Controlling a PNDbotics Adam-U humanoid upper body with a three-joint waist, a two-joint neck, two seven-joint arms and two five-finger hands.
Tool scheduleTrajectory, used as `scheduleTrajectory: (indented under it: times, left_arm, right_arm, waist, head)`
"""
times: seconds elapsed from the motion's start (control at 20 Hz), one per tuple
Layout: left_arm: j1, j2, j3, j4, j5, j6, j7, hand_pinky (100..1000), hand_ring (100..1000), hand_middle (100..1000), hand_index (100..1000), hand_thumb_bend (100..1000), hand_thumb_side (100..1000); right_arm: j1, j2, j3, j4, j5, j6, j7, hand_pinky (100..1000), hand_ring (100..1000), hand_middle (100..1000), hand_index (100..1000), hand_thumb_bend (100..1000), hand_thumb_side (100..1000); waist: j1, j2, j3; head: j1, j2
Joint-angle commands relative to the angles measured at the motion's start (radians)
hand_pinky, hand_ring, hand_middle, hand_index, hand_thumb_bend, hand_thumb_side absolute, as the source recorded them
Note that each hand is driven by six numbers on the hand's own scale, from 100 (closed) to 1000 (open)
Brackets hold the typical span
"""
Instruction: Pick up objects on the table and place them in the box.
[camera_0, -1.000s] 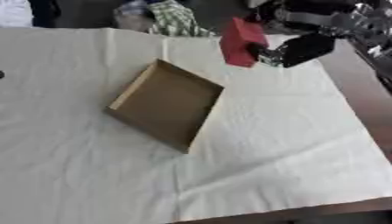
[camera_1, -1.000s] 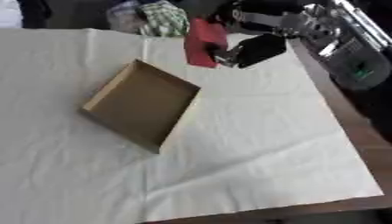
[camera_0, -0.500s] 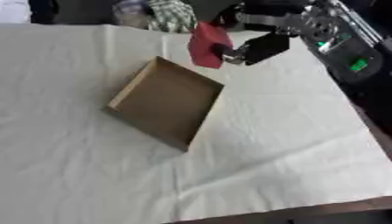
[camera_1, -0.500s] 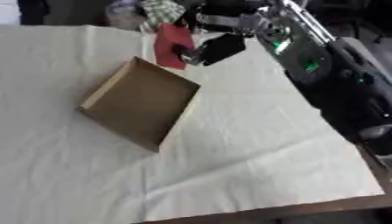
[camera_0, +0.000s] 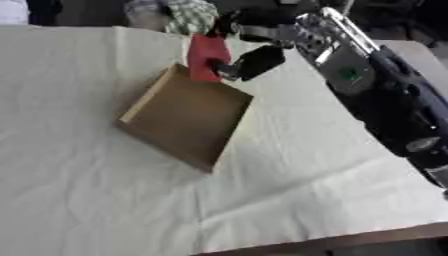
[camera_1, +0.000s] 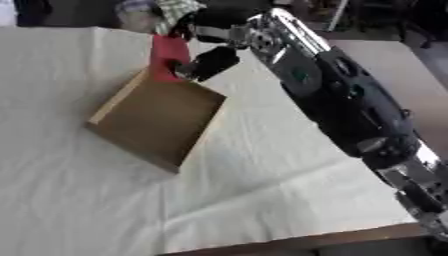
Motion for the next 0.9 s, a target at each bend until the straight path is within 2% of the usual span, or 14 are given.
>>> scheduleTrajectory:
  times: [0.05, 0.2, 0.55, 0.9]
  left_arm:
    - [-0.016, -0.003, -0.005, -0.015, 0.007, -0.001, -0.008, 553, 709, 673, 772, 100, 665]
    - [-0.021, -0.007, -0.009, -0.015, 0.013, -0.003, -0.015, 553, 709, 673, 772, 100, 664]
    - [-0.025, -0.014, -0.015, -0.015, 0.023, -0.003, -0.025, 552, 707, 673, 772, 100, 666]
    - [-0.024, -0.015, -0.017, -0.015, 0.024, 0.001, -0.031, 550, 706, 673, 771, 100, 669]
  right_arm:
    - [-0.028, 0.013, 0.008, 0.042, 0.054, -0.007, -0.021, 873, 860, 816, 855, 100, 797]
    - [-0.038, 0.043, 0.024, 0.080, 0.092, -0.013, -0.037, 874, 864, 817, 856, 100, 788]
    - [-0.042, 0.105, 0.048, 0.155, 0.151, -0.025, -0.079, 872, 860, 815, 854, 100, 828]
    - [-0.035, 0.127, 0.077, 0.202, 0.224, -0.045, -0.101, 879, 890, 835, 870, 100, 820]
  waist:
    - [0.008, -0.012, 0.000]
    - [0.010, -0.007, 0.005]
    - [0.009, 0.000, 0.017]
    - [0.008, 0.005, 0.015]
  head:
    - [-0.007, -0.008]
    - [-0.010, -0.009]
    - [-0.016, -0.015]
    - [-0.012, -0.017]
